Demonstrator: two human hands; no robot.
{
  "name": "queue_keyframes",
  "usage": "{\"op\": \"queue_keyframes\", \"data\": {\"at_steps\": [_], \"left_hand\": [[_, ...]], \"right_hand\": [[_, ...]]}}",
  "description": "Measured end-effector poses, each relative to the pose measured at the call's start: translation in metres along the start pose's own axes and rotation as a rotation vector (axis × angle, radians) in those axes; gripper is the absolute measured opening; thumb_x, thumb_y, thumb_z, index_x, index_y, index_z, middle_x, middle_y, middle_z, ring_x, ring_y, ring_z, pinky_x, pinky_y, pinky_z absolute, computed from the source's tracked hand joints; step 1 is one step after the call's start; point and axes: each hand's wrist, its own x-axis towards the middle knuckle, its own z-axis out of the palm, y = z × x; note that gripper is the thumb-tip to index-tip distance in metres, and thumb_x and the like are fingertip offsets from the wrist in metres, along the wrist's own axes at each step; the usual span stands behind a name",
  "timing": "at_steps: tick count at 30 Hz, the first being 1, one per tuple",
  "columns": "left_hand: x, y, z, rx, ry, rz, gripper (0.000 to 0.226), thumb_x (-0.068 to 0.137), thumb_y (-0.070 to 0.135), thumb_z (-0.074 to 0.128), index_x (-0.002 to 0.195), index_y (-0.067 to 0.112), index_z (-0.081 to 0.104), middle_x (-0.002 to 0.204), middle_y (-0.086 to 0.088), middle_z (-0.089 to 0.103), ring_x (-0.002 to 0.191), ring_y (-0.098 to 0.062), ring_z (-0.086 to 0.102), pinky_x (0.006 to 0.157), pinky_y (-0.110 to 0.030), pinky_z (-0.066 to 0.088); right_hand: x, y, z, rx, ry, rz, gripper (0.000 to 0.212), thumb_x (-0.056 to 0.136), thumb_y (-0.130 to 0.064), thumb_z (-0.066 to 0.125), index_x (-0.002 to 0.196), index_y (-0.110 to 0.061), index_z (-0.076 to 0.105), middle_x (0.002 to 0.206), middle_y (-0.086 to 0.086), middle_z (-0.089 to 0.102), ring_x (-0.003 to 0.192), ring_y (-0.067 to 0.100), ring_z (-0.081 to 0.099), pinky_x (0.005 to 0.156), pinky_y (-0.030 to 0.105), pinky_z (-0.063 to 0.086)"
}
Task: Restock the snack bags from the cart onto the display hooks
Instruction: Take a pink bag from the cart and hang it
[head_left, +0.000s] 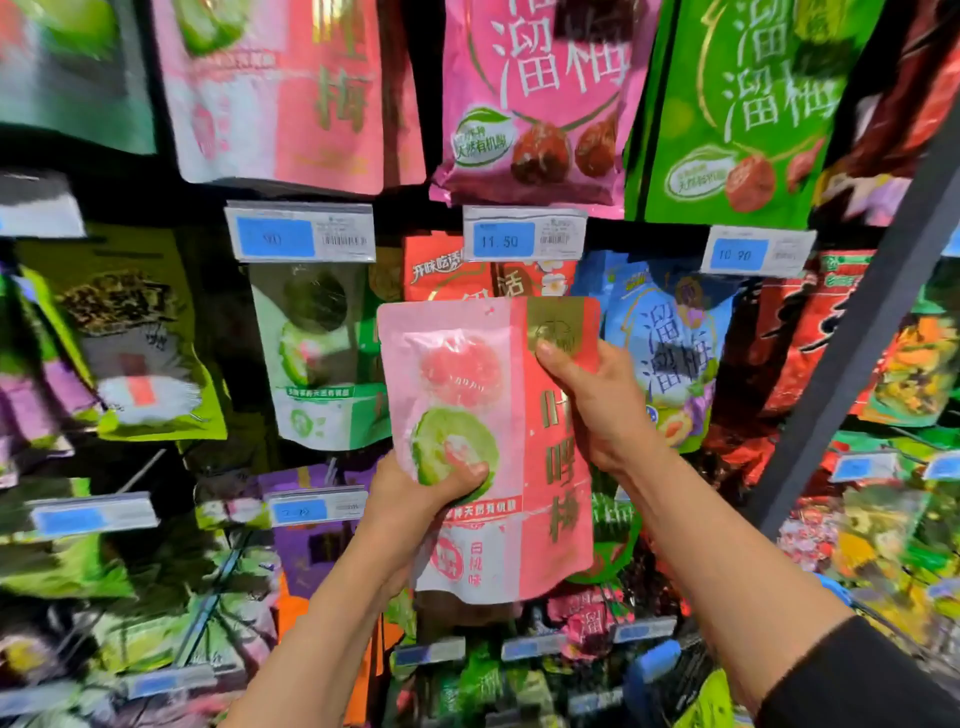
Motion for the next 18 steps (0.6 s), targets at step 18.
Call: {"op": "queue_keyframes", "data": {"at_steps": [18], "left_hand": [[0.079, 0.282, 0.009, 0.765, 0.255, 1.155, 0.045, 0.084, 0.034, 0.057, 0.126, 0.019, 0.054, 0.119, 0.009, 0.058, 0.113, -0.009, 0.055, 0.097, -0.023, 0.042]], "right_hand": [[0.092, -0.208, 0.1, -0.019, -0.003, -0.466, 0.015, 0.087, -0.002, 0.064, 0.077, -0.011, 0.07, 0.07, 0.001, 0.07, 0.065, 0.017, 0.063, 0.065, 0.03, 0.051]]}}
